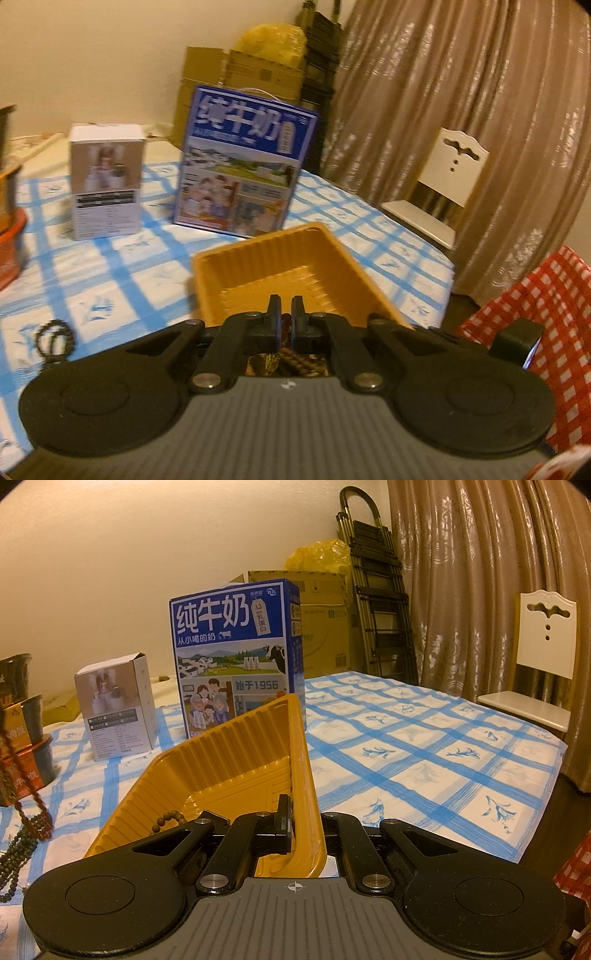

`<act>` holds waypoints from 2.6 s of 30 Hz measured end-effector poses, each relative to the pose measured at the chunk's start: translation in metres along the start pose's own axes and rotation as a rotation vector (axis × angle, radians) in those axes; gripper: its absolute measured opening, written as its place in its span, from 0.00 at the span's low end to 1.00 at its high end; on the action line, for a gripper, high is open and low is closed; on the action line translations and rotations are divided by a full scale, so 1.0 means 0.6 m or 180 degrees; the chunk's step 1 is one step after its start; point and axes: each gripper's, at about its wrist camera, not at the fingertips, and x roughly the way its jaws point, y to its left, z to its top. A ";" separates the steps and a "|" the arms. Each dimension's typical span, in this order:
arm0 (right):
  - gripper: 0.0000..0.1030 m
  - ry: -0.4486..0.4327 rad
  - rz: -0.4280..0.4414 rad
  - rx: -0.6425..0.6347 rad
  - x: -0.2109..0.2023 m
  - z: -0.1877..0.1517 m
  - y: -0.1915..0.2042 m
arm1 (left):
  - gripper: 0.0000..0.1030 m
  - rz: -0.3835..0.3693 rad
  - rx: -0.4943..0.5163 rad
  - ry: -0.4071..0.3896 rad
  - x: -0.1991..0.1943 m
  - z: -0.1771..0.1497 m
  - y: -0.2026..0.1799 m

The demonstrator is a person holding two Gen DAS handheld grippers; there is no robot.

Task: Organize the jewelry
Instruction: 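Carry the bracelet into the orange tray and open the left tool, then move the left tool to the small gold earring and grasp it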

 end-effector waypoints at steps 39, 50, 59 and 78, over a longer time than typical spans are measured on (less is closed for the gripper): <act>0.05 0.0009 -0.0003 0.0014 0.002 -0.007 -0.005 | 0.13 0.0494 -0.0237 0.0317 0.028 -0.050 0.055; 0.05 0.0010 -0.0003 0.0012 0.002 -0.007 -0.005 | 0.13 0.1198 -0.0228 0.0619 -0.008 -0.133 0.136; 0.05 0.0012 -0.0002 0.0016 0.002 -0.008 -0.005 | 0.16 0.1338 -0.0035 0.0747 0.007 -0.170 0.135; 0.05 0.0016 -0.0006 0.0012 0.002 -0.007 -0.005 | 0.22 0.1377 0.0378 0.0922 0.083 -0.170 0.168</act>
